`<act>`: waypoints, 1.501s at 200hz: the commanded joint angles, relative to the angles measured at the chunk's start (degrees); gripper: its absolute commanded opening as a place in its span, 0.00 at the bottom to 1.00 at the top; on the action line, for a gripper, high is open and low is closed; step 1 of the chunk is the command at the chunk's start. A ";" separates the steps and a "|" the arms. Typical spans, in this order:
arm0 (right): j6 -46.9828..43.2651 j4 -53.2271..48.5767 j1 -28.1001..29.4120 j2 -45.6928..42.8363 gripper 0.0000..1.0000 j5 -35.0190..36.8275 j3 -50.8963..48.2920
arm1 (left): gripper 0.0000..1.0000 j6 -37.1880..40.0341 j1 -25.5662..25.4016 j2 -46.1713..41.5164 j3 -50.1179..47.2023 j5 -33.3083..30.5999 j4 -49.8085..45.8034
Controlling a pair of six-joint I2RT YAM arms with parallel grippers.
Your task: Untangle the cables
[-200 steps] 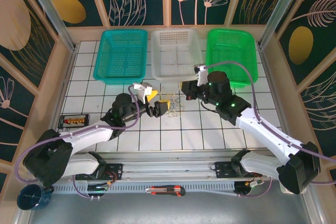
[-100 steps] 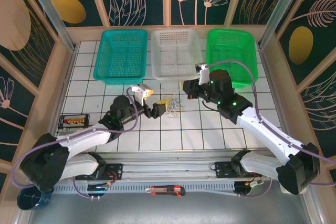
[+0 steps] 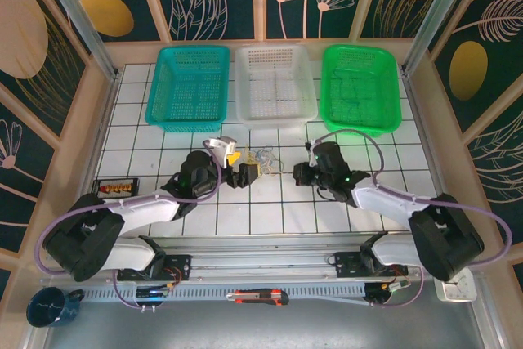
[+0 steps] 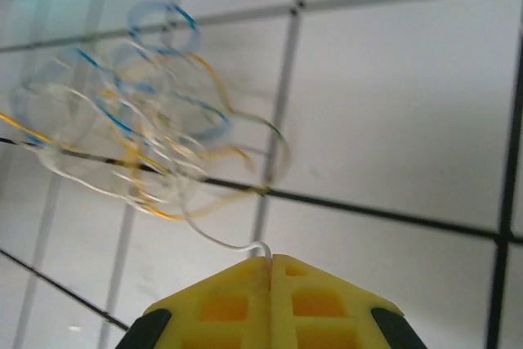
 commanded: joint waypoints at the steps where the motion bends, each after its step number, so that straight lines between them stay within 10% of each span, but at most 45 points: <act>1: 1.61 5.37 -0.64 -0.03 0.14 2.10 -0.21 | 0.85 -0.43 -0.23 1.37 2.02 1.91 -0.46; 60: 0.13 -2.26 -0.80 -6.59 0.58 3.63 5.20 | 0.57 -2.48 -0.25 3.65 2.55 6.10 2.90; 148: -1.67 -0.40 -0.82 -11.84 0.64 -7.08 11.45 | 0.00 -3.79 -0.28 1.57 3.23 17.45 9.37; 300: -3.05 9.91 -1.12 -5.51 0.69 -17.04 10.84 | 0.00 -5.43 -0.22 1.01 6.05 21.45 10.33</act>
